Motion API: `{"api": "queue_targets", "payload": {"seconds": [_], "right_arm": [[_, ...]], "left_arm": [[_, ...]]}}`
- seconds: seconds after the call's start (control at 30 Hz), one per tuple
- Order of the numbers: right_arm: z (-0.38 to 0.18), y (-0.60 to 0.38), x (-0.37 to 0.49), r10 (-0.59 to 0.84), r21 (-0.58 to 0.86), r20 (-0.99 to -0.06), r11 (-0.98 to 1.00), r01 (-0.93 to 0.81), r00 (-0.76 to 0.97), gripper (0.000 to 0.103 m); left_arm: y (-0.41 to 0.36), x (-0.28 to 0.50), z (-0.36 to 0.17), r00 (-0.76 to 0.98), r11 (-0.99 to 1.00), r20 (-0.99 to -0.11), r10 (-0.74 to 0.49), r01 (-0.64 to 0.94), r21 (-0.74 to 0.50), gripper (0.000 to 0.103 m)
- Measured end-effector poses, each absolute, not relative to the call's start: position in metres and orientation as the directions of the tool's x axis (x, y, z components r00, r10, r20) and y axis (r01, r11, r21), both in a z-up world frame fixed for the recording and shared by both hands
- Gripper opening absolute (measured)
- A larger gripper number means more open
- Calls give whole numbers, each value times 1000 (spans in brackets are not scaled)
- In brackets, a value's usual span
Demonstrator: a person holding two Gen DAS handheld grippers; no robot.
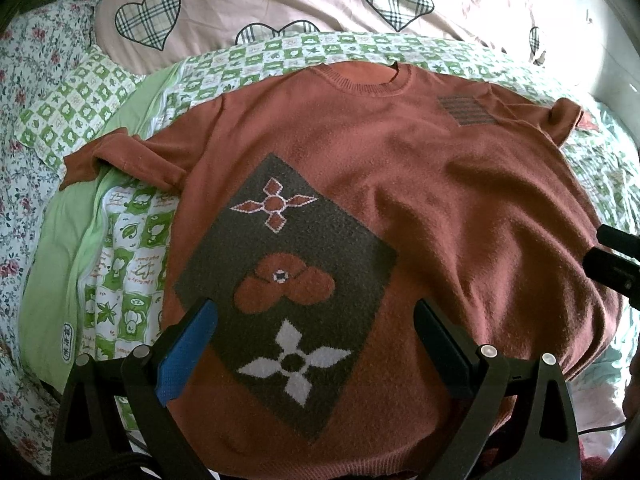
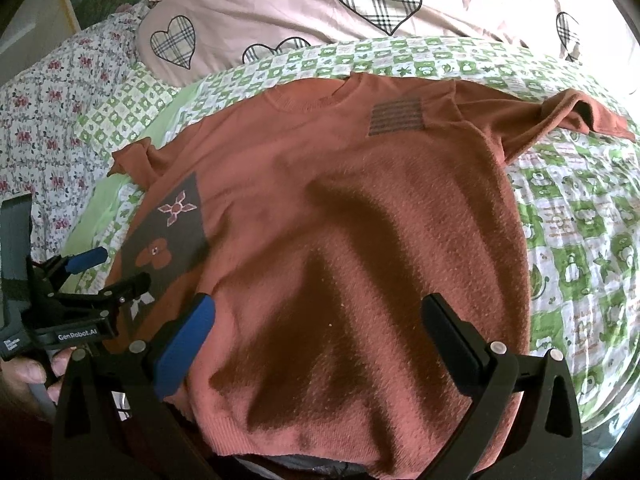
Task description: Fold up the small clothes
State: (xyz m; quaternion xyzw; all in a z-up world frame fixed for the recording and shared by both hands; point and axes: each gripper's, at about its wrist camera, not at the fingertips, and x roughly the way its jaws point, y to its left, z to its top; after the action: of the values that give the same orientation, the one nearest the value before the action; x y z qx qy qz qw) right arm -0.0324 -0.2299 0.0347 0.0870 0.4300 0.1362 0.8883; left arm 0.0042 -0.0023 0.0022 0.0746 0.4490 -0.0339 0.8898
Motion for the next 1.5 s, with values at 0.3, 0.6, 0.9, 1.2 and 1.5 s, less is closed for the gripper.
{"api": "queue_targets", "payload": {"seconds": [0.3,0.6,0.9,1.2,1.5], "right_arm": [[33,-236,-28,315,286,-741,947,-144,593,103],[28,-254,-21,306,317,-746,944,-89,592,103],[25,-281,-14,285,340,-746,940,-23,601,103],[37,-345,5,205,341,-728,936,87,654,103],[64,-492,55,4,325,-680,898,297,733,88]], "left_arm": [[1,10,-1,580,989,-815,-18,129,70,99],[0,26,-3,518,992,-852,-75,124,-12,99],[-3,40,-1,557,993,-829,-53,118,16,99],[2,67,5,561,996,-827,-43,93,11,99],[7,105,19,601,998,-799,-12,58,28,99]]}}
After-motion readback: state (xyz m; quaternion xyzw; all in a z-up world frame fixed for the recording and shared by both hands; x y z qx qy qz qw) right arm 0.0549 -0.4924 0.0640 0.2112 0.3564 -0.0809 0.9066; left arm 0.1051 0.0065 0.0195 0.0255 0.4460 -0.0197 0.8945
